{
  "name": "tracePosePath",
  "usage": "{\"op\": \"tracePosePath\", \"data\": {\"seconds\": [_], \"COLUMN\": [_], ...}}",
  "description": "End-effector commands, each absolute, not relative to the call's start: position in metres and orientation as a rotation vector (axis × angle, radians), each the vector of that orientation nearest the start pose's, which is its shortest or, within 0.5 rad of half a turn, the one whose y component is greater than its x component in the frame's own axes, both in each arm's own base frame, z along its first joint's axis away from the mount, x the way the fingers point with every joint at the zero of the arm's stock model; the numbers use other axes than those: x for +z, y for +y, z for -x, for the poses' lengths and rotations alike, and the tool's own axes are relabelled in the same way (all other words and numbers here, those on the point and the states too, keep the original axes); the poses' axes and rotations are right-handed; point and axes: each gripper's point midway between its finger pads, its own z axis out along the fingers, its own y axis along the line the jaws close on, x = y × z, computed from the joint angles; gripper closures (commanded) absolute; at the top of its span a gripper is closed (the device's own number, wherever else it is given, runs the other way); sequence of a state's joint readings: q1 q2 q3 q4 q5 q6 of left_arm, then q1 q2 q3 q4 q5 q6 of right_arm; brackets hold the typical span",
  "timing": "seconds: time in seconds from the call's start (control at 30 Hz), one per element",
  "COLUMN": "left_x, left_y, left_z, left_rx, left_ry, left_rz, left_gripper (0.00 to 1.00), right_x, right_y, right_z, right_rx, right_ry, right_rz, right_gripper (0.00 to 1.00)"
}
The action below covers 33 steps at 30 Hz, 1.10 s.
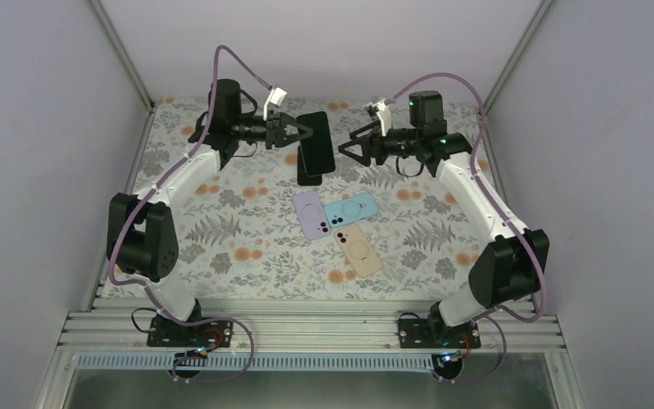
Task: Take the phone out of the phone case
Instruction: Place the phone at the center of the board.
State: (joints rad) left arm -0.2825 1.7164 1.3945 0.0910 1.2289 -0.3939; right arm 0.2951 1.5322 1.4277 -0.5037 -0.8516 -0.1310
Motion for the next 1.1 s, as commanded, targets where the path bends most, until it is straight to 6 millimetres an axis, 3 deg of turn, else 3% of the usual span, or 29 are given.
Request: {"op": "tracePosePath", "data": {"seconds": [0.0,0.27,0.53,0.8,0.87,0.93,1.07], "left_x": [0.349,0.345,0.345,0.341,0.34,0.339,0.337], "left_y": [-0.286,-0.307,-0.32,-0.327,-0.328,-0.329,-0.328], "left_z": [-0.348,-0.339,-0.334,-0.335,-0.338,-0.342,-0.354], "left_rx": [-1.542,-1.539,-1.563,-1.558,-1.554,-1.539,-1.446], "left_ry": [1.576,1.565,1.548,1.568,1.58,1.595,1.639], "left_rz": [-1.023,-1.107,-1.16,-1.167,-1.158,-1.143,-1.106], "left_gripper": [0.98,0.98,0.98,0.97,0.96,0.79,0.29], "right_x": [0.308,0.299,0.287,0.291,0.291,0.293,0.29], "right_y": [0.252,0.255,0.255,0.256,0.255,0.255,0.25], "right_z": [-0.336,-0.317,-0.314,-0.312,-0.314,-0.316,-0.329], "right_rx": [1.295,1.425,1.457,1.475,1.474,1.47,1.442], "right_ry": [1.904,1.903,1.94,1.922,1.927,1.926,1.953], "right_rz": [0.908,0.951,0.944,0.945,0.935,0.925,0.884], "right_gripper": [0.33,0.37,0.65,0.95,0.96,0.96,0.96]}}
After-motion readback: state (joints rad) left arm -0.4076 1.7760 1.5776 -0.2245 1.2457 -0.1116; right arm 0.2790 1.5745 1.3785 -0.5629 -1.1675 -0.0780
